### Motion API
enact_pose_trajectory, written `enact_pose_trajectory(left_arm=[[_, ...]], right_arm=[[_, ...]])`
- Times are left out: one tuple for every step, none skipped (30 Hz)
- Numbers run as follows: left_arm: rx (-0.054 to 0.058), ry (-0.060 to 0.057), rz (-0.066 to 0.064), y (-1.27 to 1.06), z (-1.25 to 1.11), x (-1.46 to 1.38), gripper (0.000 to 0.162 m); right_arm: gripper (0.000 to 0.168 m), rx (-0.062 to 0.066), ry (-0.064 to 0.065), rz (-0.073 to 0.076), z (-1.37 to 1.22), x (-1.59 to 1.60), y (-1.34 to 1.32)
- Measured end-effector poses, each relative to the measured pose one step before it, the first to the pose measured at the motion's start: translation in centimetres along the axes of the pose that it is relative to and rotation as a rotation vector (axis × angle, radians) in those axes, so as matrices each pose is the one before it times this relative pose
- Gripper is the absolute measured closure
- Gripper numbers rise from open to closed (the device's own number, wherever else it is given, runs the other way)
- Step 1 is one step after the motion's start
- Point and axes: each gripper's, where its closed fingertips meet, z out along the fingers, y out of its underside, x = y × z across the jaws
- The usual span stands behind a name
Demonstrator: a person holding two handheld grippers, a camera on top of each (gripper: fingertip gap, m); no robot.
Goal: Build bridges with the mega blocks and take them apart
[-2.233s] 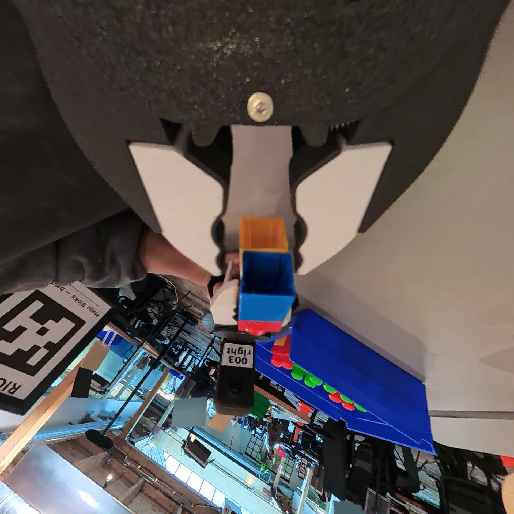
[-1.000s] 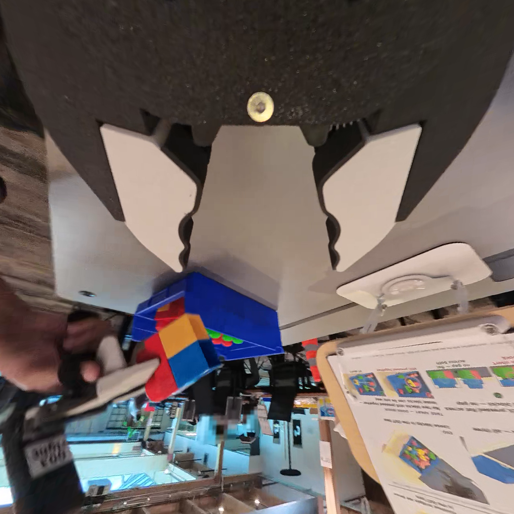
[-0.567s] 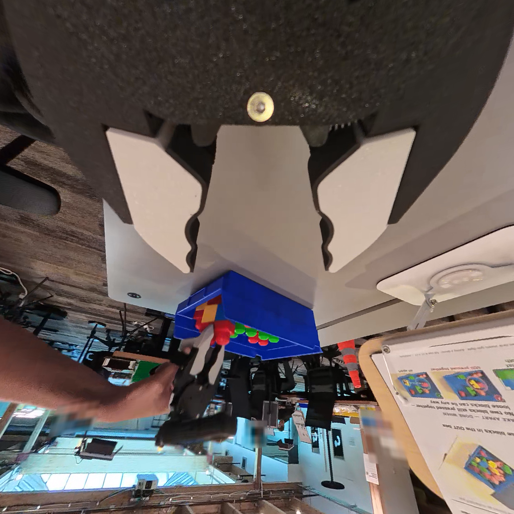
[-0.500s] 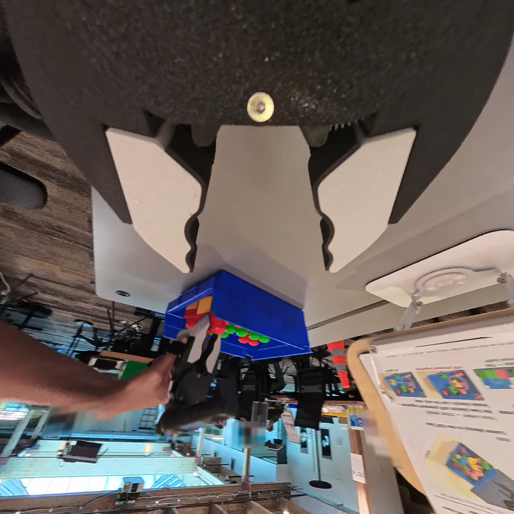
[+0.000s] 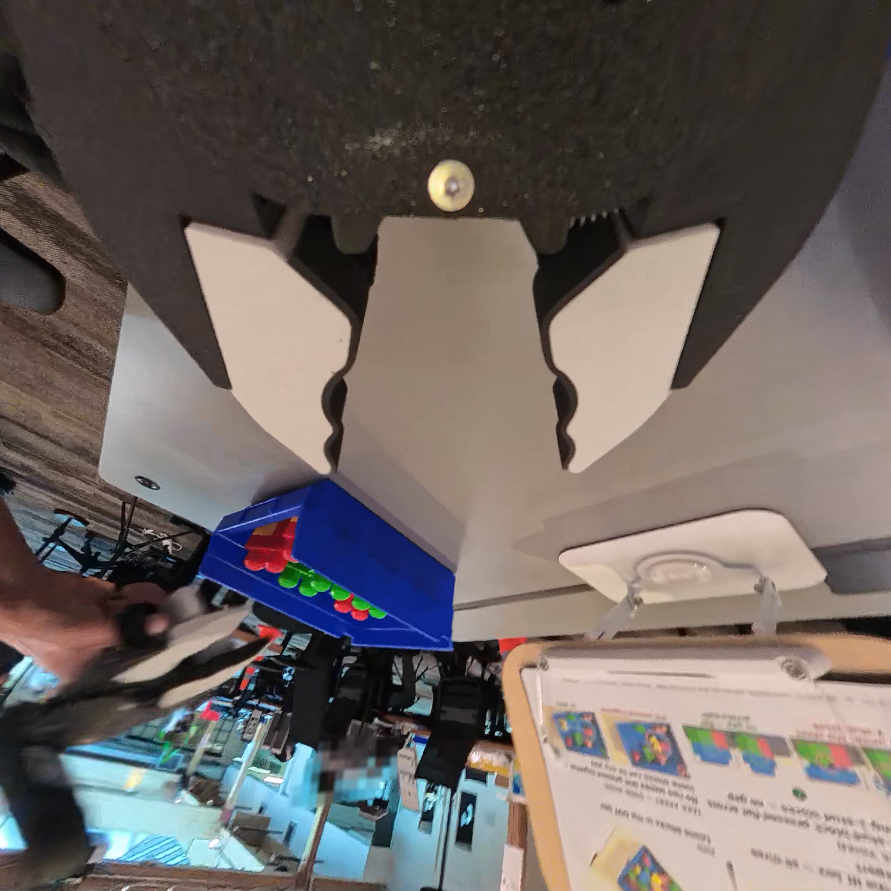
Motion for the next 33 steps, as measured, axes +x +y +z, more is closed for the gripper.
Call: enact_pose_trajectory(left_arm=[[-0.0141, -0.0172, -0.0178, 0.08, -0.326, -0.388, 0.078], [-0.0024, -0.0165, -0.0161, -0.032, -0.424, -0.322, 0.079], [0.0063, -0.0153, -0.0092, -0.1, -0.479, -0.227, 0.08], [0.0069, -0.014, 0.0027, -0.029, -0.488, -0.092, 0.08], [0.0021, -0.0167, 0.0152, 0.1, -0.485, -0.016, 0.08], [-0.0028, -0.0212, 0.0233, 0.247, -0.463, -0.001, 0.08], [-0.0066, -0.0177, 0.0225, 0.348, -0.42, 0.096, 0.079], [-0.0081, -0.0058, 0.0147, 0.374, -0.392, 0.292, 0.079], [-0.0075, 0.0036, 0.0083, 0.347, -0.319, 0.423, 0.078], [-0.0075, 0.0001, 0.0054, 0.323, -0.241, 0.332, 0.079], [-0.0077, -0.0018, 0.0042, 0.286, -0.141, 0.241, 0.079], [-0.0065, 0.0036, 0.0053, 0.193, -0.04, 0.234, 0.079], [-0.0036, 0.0048, 0.0064, 0.088, 0.029, 0.189, 0.078], [-0.0015, 0.0023, 0.0076, 0.039, 0.075, 0.113, 0.078], [-0.0037, -0.003, 0.0093, 0.124, 0.109, -0.001, 0.078], [-0.0072, -0.0065, 0.0083, 0.228, 0.125, -0.075, 0.078], [-0.0096, -0.0041, 0.0041, 0.317, 0.146, -0.06, 0.079], [-0.0105, -0.0007, -0.0004, 0.353, 0.184, -0.045, 0.079], [-0.0093, -0.0004, -0.004, 0.361, 0.196, -0.067, 0.079], [-0.011, -0.0016, -0.0065, 0.386, 0.247, -0.067, 0.079], [-0.0141, -0.0021, -0.0091, 0.39, 0.32, -0.043, 0.079], [-0.0116, -0.0016, -0.0129, 0.275, 0.414, 0.061, 0.079], [-0.0063, 0.0051, -0.0176, 0.062, 0.545, 0.293, 0.079], [-0.0065, 0.0167, -0.0203, -0.121, 0.754, 0.656, 0.079], [-0.0123, 0.029, -0.0152, -0.249, 1.028, 1.062, 0.079], [-0.0149, 0.0389, -0.0038, -0.313, 1.285, 1.399, 0.079], [-0.0127, 0.0471, 0.0066, -0.391, 1.515, 1.657, 0.08], [-0.0125, 0.051, 0.0124, -0.386, 1.749, 1.77, 0.084], [-0.0175, 0.0423, 0.0167, -0.331, 1.96, 1.64, 0.085], [-0.0208, 0.0223, 0.0256, -0.262, 2.106, 1.3, 0.085], [-0.0145, -0.0035, 0.0253, -0.412, 2.176, 0.82, 0.086], [-0.0021, -0.0162, 0.0072, -0.661, 2.138, 0.484, 0.086], [0.0048, -0.0071, -0.0117, -0.759, 2.05, 0.544, 0.086]], right_arm=[[0.113, 0.2079, -0.0023, 0.0304, -1.27, -2.23, -2.596], [0.113, 0.1802, 0.0124, 0.0412, -0.625, -2.208, -1.866], [0.113, 0.1259, 0.0302, 0.0553, -0.144, -1.951, -0.673], [0.112, 0.0753, 0.0021, 0.0393, 0.197, -2.214, 0.455], [0.113, 0.0271, -0.005, 0.0291, 0.444, -2.094, 1.364], [0.117, 0.0079, 0.0048, 0.0317, 0.577, -1.687, 1.706], [0.118, -0.0137, -0.0122, 0.0359, 0.732, -1.642, 1.905], [0.114, -0.0467, -0.0313, 0.0341, 0.808, -1.58, 2.016], [0.106, -0.0632, -0.0108, 0.0058, 0.642, -0.901, 1.659], [0.106, -0.04, 0.0176, -0.0097, 0.32, -0.262, 1.069], [0.107, -0.007, 0.0101, -0.0069, 0.154, -0.191, 0.592], [0.107, -0.0105, -0.0077, -0.0157, 0.086, -0.178, 0.526], [0.107, -0.0187, 0.0151, -0.0241, 0.024, 0.378, 0.57], [0.107, -0.015, 0.0241, -0.0294, -0.013, 0.626, 0.483], [0.108, -0.0111, 0.0159, -0.0148, -0.049, 0.562, 0.337], [0.108, 0.0016, 0.0067, 0.0075, -0.118, 0.385, 0.058], [0.109, 0.0142, -0.0108, 0.0156, -0.14, 0.058, -0.202], [0.11, 0.0089, -0.0091, 0.0043, -0.109, 0.024, -0.193], [0.11, 0.0005, 0.0112, -0.0088, -0.055, 0.276, -0.111], [0.11, -0.0019, 0.0127, -0.0147, -0.045, 0.274, -0.073], [0.111, -0.0006, 0.0108, -0.0124, -0.08, 0.271, -0.078], [0.111, 0.0073, 0.0168, -0.0062, -0.206, 0.361, -0.204], [0.112, 0.0178, 0.0183, -0.0067, -0.345, 0.467, -0.38], [0.114, 0.0252, 0.0275, -0.0105, -0.483, 0.782, -0.469], [0.116, 0.0285, 0.0444, -0.011, -0.561, 1.291, -0.437], [0.118, 0.0343, 0.0626, 0.0034, -0.671, 1.852, -0.362], [0.119, 0.0433, 0.0722, 0.0444, -0.769, 2.303, -0.381], [0.118, 0.0388, 0.0613, 0.0715, -0.798, 2.415, -0.405], [0.116, 0.0273, 0.0668, 0.0653, -0.774, 2.563, -0.389], [0.114, 0.0137, 0.0892, 0.0383, -0.749, 2.84, -0.333], [0.112, 0.0064, 0.0941, 0.0034, -0.636, 2.842, -0.294], [0.113, 0.0151, 0.0899, -0.0126, -0.585, 2.732, -0.345], [0.113, 0.0226, 0.0899, -0.0029, -0.494, 2.696, -0.359]])
